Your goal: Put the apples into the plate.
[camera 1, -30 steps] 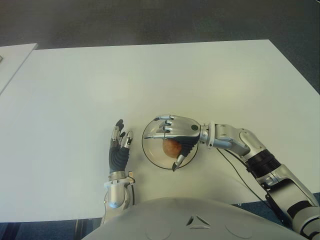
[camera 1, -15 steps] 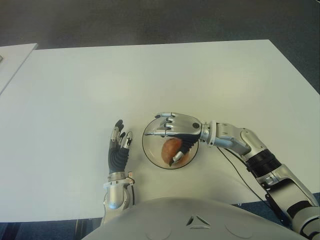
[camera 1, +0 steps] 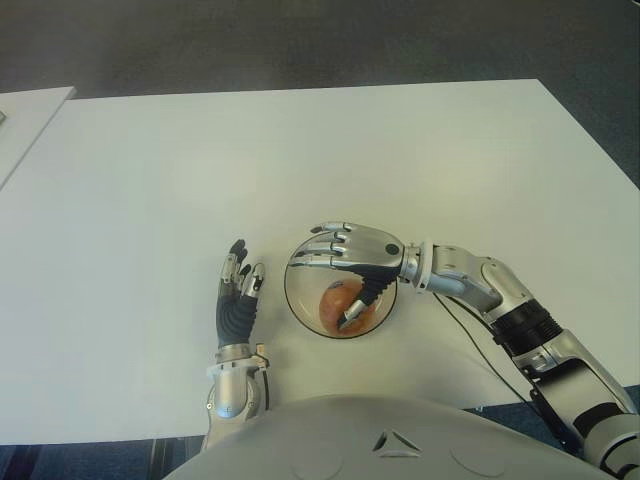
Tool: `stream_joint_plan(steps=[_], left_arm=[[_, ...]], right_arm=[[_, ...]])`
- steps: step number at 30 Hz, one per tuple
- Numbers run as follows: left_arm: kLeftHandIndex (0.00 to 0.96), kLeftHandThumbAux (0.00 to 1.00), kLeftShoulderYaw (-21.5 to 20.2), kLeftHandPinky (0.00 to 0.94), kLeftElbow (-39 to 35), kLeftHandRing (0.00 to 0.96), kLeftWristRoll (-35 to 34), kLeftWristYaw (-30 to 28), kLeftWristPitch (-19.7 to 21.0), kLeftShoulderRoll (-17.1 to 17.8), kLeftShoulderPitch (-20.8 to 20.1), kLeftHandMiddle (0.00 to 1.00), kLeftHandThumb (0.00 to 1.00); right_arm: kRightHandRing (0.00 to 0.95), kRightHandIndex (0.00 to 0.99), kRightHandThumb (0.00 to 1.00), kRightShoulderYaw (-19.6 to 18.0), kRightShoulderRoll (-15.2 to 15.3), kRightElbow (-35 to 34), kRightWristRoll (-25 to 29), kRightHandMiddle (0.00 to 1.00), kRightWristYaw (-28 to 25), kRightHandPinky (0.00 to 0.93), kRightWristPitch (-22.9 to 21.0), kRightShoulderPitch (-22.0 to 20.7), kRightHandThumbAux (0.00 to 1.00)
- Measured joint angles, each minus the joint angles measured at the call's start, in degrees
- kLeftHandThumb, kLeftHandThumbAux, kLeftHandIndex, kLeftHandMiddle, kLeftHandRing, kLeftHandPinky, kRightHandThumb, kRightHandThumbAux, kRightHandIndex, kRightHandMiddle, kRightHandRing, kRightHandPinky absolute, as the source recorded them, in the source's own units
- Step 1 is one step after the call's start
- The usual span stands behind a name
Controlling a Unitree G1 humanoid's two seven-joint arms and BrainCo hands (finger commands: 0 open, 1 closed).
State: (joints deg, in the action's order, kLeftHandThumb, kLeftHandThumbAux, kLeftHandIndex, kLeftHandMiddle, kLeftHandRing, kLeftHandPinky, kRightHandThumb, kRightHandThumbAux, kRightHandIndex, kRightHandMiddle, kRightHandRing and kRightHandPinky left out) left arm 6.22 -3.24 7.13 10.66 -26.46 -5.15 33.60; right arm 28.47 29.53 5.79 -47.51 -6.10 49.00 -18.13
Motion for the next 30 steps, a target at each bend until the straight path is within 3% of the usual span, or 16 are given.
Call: stream_joint_plan(steps=[22,30], left_arm=[[0.000,0.438,0.40,0.003,0.03,0.000,-0.33,0.00,-0.15,0.03,-0.21,0.000,0.000],[0.000,0.441,0.17,0.023,1.07,0.000,-0.39,0.00,-0.61,0.08,-0.49,0.000,0.000]], right_arm=[[0.000,0.000,0.082,-0.46,0.01,-0.99,0.83,0.000,-0.83,0.000,-1.30,-0.01,0.311],[0.000,0.000,0.088,-2.99,-0.57,0.13,9.85,0.000,-6.25,0.000,-7.05,-0.73,0.311]])
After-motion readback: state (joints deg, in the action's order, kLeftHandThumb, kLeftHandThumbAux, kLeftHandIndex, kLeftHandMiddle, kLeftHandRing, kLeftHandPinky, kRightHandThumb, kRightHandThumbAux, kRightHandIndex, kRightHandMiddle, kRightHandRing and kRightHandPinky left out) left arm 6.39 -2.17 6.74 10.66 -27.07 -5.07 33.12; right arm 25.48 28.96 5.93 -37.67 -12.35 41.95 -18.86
